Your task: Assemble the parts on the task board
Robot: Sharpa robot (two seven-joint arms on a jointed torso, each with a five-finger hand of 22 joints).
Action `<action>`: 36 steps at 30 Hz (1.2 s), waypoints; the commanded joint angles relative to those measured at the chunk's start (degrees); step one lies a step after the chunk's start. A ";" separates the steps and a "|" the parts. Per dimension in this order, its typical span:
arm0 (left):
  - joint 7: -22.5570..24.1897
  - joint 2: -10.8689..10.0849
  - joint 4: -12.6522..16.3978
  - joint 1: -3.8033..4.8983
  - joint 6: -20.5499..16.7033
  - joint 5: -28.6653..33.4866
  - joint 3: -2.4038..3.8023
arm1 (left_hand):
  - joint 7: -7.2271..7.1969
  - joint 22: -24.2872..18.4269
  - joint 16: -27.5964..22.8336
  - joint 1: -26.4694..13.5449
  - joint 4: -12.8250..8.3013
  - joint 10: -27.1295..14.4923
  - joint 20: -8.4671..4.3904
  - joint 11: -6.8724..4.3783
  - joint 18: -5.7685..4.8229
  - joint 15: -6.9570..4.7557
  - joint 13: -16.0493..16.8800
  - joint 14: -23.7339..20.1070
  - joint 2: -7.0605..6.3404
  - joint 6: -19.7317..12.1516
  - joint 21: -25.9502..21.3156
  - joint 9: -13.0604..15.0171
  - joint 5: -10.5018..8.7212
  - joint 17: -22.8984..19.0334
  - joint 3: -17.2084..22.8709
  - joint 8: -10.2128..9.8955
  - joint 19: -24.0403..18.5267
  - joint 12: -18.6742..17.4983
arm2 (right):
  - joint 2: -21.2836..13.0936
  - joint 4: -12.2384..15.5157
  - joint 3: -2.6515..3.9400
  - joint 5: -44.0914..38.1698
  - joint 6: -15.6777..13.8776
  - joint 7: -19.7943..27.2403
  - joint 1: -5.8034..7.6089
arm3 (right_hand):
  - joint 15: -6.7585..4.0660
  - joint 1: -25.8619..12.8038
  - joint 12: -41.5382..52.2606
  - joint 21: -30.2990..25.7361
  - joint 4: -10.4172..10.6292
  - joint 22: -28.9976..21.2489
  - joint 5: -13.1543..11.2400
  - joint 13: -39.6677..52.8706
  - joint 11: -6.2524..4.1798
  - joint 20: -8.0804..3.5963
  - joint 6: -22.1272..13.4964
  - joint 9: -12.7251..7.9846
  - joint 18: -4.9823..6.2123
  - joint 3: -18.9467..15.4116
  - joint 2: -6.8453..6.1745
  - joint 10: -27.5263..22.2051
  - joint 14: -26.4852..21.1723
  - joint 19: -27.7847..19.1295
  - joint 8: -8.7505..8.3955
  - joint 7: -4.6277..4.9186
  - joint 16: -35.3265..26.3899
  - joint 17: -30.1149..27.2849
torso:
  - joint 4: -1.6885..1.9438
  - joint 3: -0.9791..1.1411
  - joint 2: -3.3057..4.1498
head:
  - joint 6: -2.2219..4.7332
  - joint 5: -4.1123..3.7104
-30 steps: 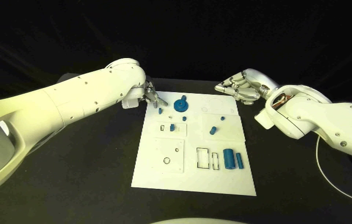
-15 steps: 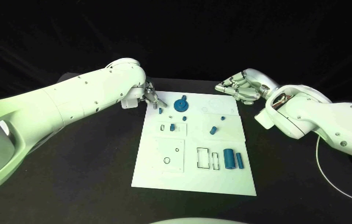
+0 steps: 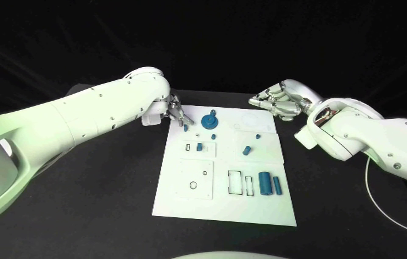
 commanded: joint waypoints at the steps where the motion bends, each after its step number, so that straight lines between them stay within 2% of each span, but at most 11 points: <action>1: -0.07 0.39 -0.21 -0.01 1.29 0.53 0.00 | -0.13 11.65 0.17 0.69 -0.18 0.28 0.28 0.00 0.30 0.19 -0.04 6.02 0.07 0.40 0.03 0.05 0.04 15.09 -0.26 -0.21 4.37 0.14 | 0.09 0.02 0.00 -0.09 0.72 0.51 -0.04 | 0.32 0.28 0.39 -0.17 0.09 -0.04 0.29 0.08 -0.04 0.01 0.19 0.07 0.80 -0.40 0.19 -0.40 2.98 -0.27 0.32 0.01 -0.33 0.13 | 0.00 0.00 0.02 | -0.03 -0.01; 5: -0.02 0.87 -0.58 -0.24 1.22 0.55 -0.04 | -0.13 11.66 0.17 0.74 -0.19 0.28 0.28 0.00 0.30 0.19 -0.05 6.02 0.10 0.40 0.04 0.06 0.04 15.09 -0.25 -0.22 4.37 0.14 | 0.17 0.01 0.00 -0.09 0.76 0.53 -0.05 | 0.32 0.28 0.39 -0.17 0.09 -0.04 0.29 0.08 -0.04 0.01 0.19 0.07 0.80 -0.40 0.19 -0.40 2.98 -0.27 0.32 0.01 -0.33 0.13 | -0.11 -0.06 0.06 | -0.09 -0.07; 9: 0.02 1.12 -0.78 -0.41 1.02 0.56 -0.08 | -0.16 11.64 0.17 0.92 -0.20 0.28 0.27 -0.01 0.31 0.18 -0.05 6.02 0.21 0.50 0.01 0.09 0.05 15.09 -0.23 -0.17 4.36 0.14 | 0.19 -0.02 0.00 -0.09 0.78 0.53 -0.06 | 0.32 0.28 0.39 -0.17 0.09 -0.04 0.29 0.08 -0.04 0.01 0.19 0.07 0.80 -0.40 0.19 -0.40 2.98 -0.27 0.32 0.01 -0.33 0.13 | -0.17 -0.01 0.06 | -0.15 -0.09; 16: 0.02 0.99 -0.83 -0.49 0.49 0.56 -0.11 | -0.24 11.65 0.17 1.29 -0.23 0.32 0.25 -0.06 0.31 0.15 0.01 6.02 0.46 0.77 0.01 0.23 0.06 15.09 -0.19 -0.01 4.36 0.21 | 0.20 -0.05 0.00 -0.09 0.83 0.50 -0.07 | 0.32 0.28 0.39 -0.17 0.09 -0.04 0.29 0.08 -0.04 0.01 0.19 0.07 0.80 -0.40 0.19 -0.40 2.98 -0.27 0.32 0.01 -0.33 0.13 | -0.04 -0.01 0.07 | -0.28 -0.42; 26: -0.02 0.83 -0.74 -0.51 0.14 0.56 -0.11 | -0.45 11.62 0.17 2.22 -0.46 0.32 0.15 -0.23 0.32 0.02 -0.07 6.02 0.83 1.17 -0.06 0.74 0.07 15.09 -0.14 0.49 4.34 0.18 | 0.17 -0.04 0.00 -0.09 0.86 0.47 -0.09 | 0.32 0.34 0.45 -0.17 0.11 -0.03 0.37 0.11 -0.04 0.01 0.20 0.07 0.80 -0.44 0.33 -0.38 2.98 -0.26 0.32 0.01 -0.34 0.12 | -0.01 0.01 0.01 | -0.44 -0.44; 31: -0.01 0.80 -0.70 -0.51 -0.20 0.56 -0.11 | -0.67 11.59 0.17 5.19 -1.91 0.27 -0.02 -0.45 0.34 -0.17 -0.17 6.02 2.08 0.90 -0.14 1.35 0.19 15.09 1.18 0.77 4.33 0.11 | 0.15 -0.04 0.00 -0.09 0.85 0.47 -0.09 | 0.32 0.36 0.44 -0.17 0.11 -0.02 0.39 0.09 -0.04 0.01 0.20 0.07 0.79 -0.45 0.36 -0.39 2.98 -0.25 0.32 0.00 -0.34 0.12 | 0.01 -0.01 0.00 | -0.46 -0.48; 36: 0.01 0.82 -0.63 -0.51 -0.13 0.57 -0.11 | -0.81 11.58 0.17 7.54 -3.36 0.19 -0.14 -0.58 0.35 -0.27 -0.29 6.02 2.31 0.58 -0.21 1.72 0.22 15.09 2.23 0.84 4.31 -0.01 | 0.17 -0.04 0.00 -0.09 0.86 0.45 -0.09 | 0.32 0.36 0.44 -0.17 0.11 -0.02 0.39 0.09 -0.04 0.01 0.20 0.07 0.79 -0.45 0.36 -0.39 2.98 -0.25 0.32 0.00 -0.34 0.12 | 0.06 -0.01 0.01 | -0.44 -0.53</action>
